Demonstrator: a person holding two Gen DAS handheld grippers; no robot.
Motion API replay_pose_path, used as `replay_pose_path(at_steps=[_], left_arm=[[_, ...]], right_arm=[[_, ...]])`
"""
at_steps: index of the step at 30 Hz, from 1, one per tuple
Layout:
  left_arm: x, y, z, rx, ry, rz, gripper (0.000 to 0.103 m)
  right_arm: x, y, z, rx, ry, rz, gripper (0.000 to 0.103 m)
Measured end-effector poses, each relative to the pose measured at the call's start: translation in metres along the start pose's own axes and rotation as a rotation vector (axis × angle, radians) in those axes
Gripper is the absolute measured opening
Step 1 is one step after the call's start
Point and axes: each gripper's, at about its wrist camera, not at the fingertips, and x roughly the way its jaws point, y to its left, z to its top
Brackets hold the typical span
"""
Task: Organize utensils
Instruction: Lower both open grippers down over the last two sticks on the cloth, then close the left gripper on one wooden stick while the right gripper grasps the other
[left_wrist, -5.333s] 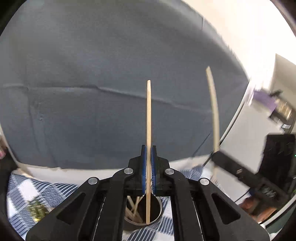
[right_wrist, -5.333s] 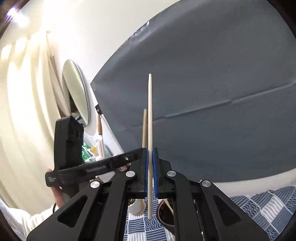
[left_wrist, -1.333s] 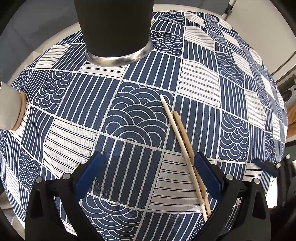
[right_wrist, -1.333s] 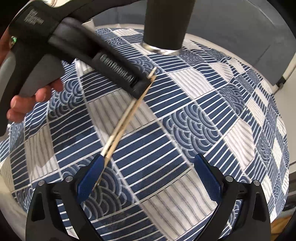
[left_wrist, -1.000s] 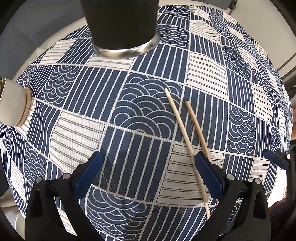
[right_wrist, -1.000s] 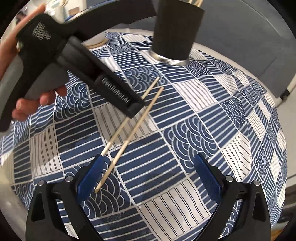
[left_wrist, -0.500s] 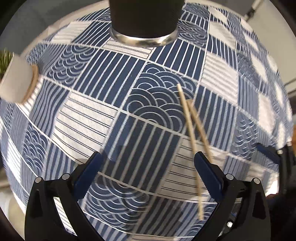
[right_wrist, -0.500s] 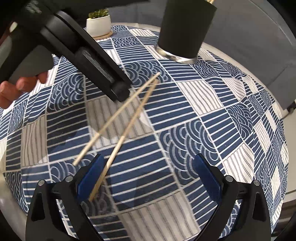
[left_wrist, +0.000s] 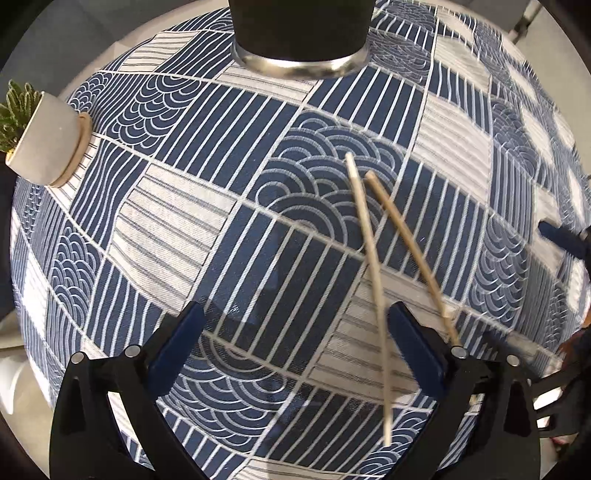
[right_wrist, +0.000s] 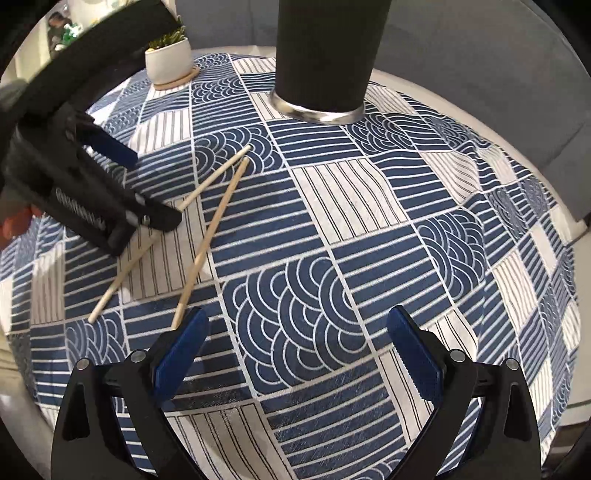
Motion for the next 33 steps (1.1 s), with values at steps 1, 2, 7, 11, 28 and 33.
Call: replay_pose_path(at_steps=[1,2,7,11,28,33], left_arm=[[0.0,-0.002,-0.001,-0.007,0.006,0.0,0.098],[0.002,-0.009,-0.001,-0.012,0.007,0.001,0.098],[0.001,0.007,-0.009,-0.025,0.028,-0.001,0.099],[0.001,0.039,-0.012,-0.028,0.042,-0.003,0.099],[-0.012,0.05,-0.025,0.014,-0.05,-0.007,0.099],[-0.015,0.047,-0.038,0.018,-0.1,-0.005,0.099]], right_arm=[[0.0,0.001,0.001,-0.003,-0.006,0.015,0.093],[0.0,0.002,0.003,-0.016,-0.014,0.033,0.093],[0.005,0.012,0.005,-0.07,-0.015,0.058,0.093],[0.005,0.021,0.007,-0.098,-0.016,0.057,0.093],[0.032,0.023,0.017,-0.007,0.071,0.055,0.097],[0.035,0.022,0.024,0.067,0.1,0.019,0.097]])
